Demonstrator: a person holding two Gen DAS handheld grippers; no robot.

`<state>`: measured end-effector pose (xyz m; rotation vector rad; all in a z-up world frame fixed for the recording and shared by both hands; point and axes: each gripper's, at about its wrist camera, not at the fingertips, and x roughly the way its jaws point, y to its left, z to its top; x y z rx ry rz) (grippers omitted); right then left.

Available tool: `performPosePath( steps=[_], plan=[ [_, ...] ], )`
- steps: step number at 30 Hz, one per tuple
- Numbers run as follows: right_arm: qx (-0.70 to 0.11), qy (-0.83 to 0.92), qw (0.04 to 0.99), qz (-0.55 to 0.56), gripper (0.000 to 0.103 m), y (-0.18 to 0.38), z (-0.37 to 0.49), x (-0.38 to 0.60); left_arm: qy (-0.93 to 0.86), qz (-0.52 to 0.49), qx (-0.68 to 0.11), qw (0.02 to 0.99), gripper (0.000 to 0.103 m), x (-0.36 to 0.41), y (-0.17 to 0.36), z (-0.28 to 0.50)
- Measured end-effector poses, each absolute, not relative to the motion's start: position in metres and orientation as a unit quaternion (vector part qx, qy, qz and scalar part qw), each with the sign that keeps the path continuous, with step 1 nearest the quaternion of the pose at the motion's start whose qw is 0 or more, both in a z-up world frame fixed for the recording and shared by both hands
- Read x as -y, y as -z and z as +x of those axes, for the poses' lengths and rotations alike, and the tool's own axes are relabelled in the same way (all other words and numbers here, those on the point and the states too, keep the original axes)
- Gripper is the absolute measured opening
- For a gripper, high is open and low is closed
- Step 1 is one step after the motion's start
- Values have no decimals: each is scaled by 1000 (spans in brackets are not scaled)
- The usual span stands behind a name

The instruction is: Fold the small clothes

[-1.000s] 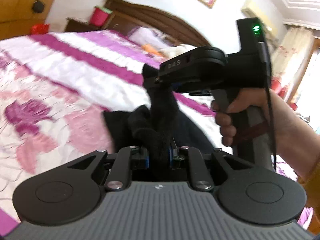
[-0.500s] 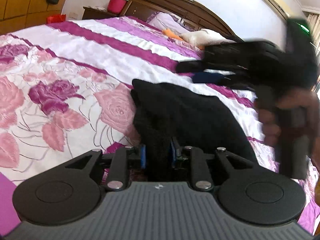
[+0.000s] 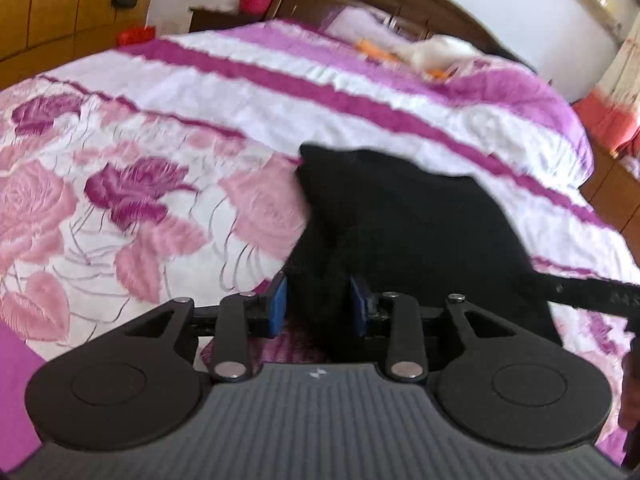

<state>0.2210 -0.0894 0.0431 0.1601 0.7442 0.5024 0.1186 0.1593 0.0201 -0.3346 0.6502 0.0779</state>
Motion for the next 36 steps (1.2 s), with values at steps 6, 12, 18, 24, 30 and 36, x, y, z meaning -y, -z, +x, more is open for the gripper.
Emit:
performPosePath(
  steps=[6,12,18,24,30,36],
  plan=[
    [-360,-247,896,82,50,-12,218,73,-62,-120,-337,932,43,-158,-9,128],
    [-366,-249,883,154,56,-2,219,89,-65,-100,-340,933,46,-155,-18,125],
    [-351,-244,885,183,57,-14,195,104,-63,-110,-342,931,53,-154,-33,114],
    [-332,-249,897,154,57,-22,172,106,-52,-108,-335,935,59,-147,-43,101],
    [-351,-239,896,132,56,-9,174,101,-53,-95,-350,930,61,-141,-33,104],
    [-353,-242,892,143,56,-7,173,105,-57,-105,-356,927,65,-147,-27,103]
  ],
)
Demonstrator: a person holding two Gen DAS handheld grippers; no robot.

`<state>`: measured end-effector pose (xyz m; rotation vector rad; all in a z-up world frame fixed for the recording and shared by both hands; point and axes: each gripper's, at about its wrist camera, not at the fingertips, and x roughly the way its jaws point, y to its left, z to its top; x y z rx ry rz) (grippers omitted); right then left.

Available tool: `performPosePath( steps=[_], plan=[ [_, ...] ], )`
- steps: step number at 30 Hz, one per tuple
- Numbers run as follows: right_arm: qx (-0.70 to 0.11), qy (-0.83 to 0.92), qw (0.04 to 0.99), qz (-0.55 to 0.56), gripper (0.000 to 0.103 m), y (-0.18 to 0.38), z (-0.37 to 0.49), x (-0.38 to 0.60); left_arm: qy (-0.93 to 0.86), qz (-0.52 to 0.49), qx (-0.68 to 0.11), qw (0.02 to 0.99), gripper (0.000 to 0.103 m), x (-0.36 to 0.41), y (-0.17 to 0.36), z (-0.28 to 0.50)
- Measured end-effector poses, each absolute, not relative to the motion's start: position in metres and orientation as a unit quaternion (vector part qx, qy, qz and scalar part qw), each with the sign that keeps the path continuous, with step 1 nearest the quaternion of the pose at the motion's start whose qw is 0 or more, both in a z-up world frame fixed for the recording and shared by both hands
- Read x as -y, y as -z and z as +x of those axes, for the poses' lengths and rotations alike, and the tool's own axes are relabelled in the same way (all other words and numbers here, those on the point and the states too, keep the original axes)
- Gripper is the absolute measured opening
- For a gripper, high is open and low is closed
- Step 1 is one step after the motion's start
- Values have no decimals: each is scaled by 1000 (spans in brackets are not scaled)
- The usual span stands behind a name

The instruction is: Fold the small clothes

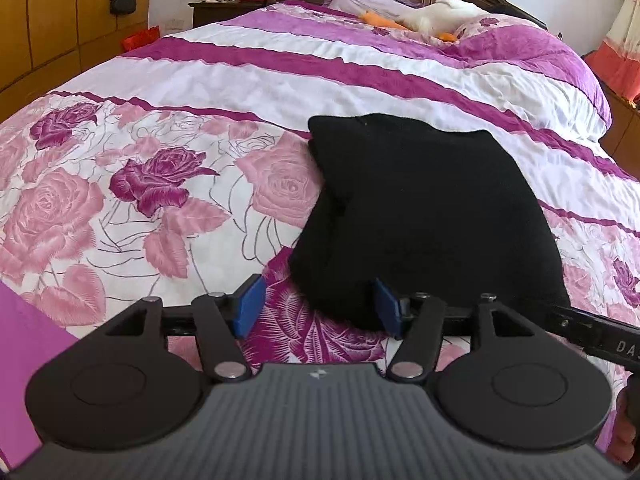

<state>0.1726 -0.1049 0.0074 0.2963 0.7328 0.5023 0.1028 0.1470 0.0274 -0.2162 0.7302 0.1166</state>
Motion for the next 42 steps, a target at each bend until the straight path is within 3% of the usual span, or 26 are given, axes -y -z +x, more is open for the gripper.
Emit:
performPosePath(
  steps=[4,7,10,23,42],
  plan=[
    [-335,-237,896,168,58,-23,168,115,-54,-125,-344,929,67,-155,-39,98],
    [-313,-232,904,174,73,-33,168,121,-44,-148,-329,932,74,-160,-48,99],
    [-310,-223,906,181,73,-35,177,126,-31,-171,-324,930,80,-163,-52,107],
    [-323,-231,890,224,73,-10,215,124,-11,-192,-358,914,81,-157,-24,161],
    [-329,-277,877,216,75,13,235,106,7,-197,-354,914,88,-163,-11,176]
  ],
)
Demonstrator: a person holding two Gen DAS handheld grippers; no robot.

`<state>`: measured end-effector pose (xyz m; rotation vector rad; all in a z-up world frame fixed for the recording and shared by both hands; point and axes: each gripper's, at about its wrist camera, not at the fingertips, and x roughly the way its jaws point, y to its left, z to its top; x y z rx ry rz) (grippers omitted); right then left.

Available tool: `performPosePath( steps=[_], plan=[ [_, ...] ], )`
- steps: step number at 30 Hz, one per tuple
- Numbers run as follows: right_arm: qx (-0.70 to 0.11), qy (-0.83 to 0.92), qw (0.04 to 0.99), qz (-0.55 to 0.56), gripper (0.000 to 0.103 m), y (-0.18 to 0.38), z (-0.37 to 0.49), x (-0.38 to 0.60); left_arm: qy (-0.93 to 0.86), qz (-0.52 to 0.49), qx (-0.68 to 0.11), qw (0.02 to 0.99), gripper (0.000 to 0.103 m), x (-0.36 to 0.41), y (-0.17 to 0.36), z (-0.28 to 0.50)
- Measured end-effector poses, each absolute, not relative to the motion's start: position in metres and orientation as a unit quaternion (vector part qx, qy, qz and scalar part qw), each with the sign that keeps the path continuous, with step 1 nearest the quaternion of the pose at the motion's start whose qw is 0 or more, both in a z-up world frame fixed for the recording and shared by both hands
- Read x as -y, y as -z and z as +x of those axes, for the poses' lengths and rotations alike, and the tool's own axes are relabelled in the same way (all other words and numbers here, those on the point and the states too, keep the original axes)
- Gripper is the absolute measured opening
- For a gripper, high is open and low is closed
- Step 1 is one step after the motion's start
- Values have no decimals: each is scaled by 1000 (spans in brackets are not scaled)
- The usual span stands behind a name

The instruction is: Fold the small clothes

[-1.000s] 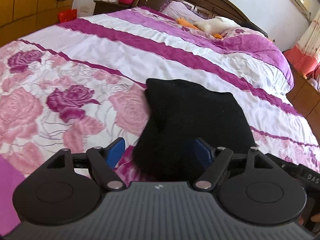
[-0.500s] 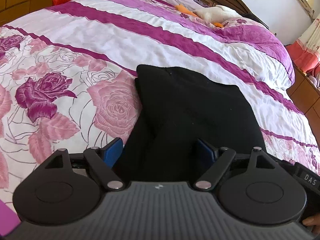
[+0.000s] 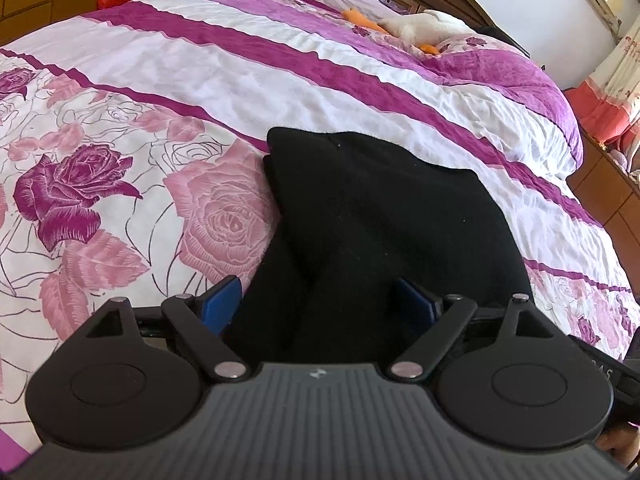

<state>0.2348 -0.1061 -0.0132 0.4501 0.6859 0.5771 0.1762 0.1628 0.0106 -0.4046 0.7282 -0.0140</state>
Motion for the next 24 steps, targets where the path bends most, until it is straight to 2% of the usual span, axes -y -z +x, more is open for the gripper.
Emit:
performPosePath(
  steps=[13,24],
  plan=[
    [-335,-290,870,217,80,15,245,97,27,-206,-343,916,91,-169,-5,178],
    [-328,-296,867,230,80,19,249,85,64,-222,-321,919,94,-173,9,185]
  ],
)
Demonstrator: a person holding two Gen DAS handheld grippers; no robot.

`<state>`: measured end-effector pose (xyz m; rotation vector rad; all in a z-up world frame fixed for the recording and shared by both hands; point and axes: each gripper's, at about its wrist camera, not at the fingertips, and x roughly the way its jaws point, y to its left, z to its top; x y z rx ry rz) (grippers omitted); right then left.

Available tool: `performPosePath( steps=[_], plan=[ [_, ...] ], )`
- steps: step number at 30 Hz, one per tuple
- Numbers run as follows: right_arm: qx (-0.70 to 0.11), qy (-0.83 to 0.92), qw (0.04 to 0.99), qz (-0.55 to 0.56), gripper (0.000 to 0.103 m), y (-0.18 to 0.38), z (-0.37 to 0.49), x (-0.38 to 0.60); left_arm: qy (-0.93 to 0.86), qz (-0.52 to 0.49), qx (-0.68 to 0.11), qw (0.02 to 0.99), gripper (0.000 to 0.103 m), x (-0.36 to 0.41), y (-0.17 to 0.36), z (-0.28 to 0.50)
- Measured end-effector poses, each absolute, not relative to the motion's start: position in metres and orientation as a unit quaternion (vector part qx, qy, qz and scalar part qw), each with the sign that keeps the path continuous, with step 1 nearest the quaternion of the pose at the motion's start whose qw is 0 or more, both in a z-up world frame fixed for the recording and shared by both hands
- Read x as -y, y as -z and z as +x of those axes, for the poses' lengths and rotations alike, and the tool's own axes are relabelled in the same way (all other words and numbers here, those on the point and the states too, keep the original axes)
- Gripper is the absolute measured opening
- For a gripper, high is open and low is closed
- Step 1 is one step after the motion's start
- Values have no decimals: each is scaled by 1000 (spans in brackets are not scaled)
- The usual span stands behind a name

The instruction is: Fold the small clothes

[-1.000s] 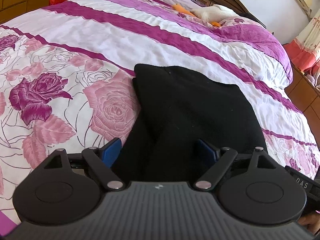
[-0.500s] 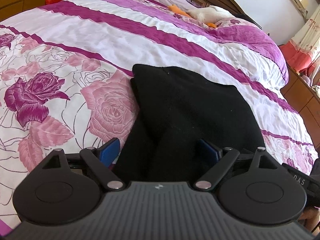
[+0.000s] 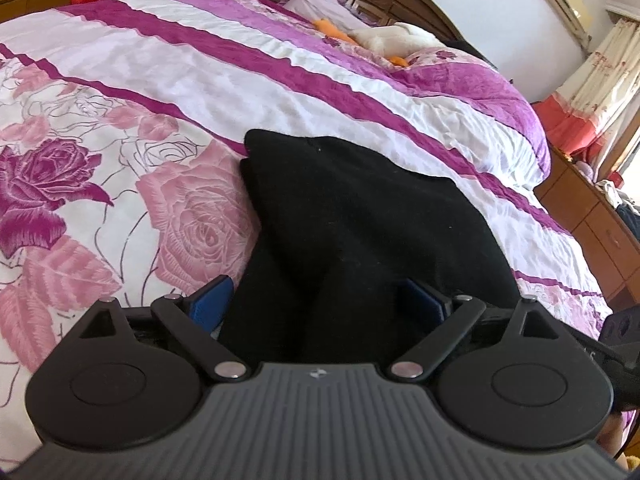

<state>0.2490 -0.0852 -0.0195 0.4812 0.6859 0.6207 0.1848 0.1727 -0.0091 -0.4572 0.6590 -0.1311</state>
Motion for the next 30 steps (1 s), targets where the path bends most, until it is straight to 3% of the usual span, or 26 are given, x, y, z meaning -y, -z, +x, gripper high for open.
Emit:
performPosePath(
  steps=[14,17,20,25,30],
  plan=[
    [-318,-299,868,236,80,22,248,84,79,-229,-310,919,96,-174,19,193],
    [-313,-298,867,248,76,21,248,86,82,-230,-307,920,95,-174,18,190],
    [-313,-302,858,272,68,21,251,91,93,-245,-306,915,87,-178,18,188],
    [-313,-307,857,272,53,16,250,89,130,-318,-309,887,55,-188,24,190],
    [-323,-298,852,283,49,7,250,88,131,-352,-306,875,48,-193,22,188]
  ],
)
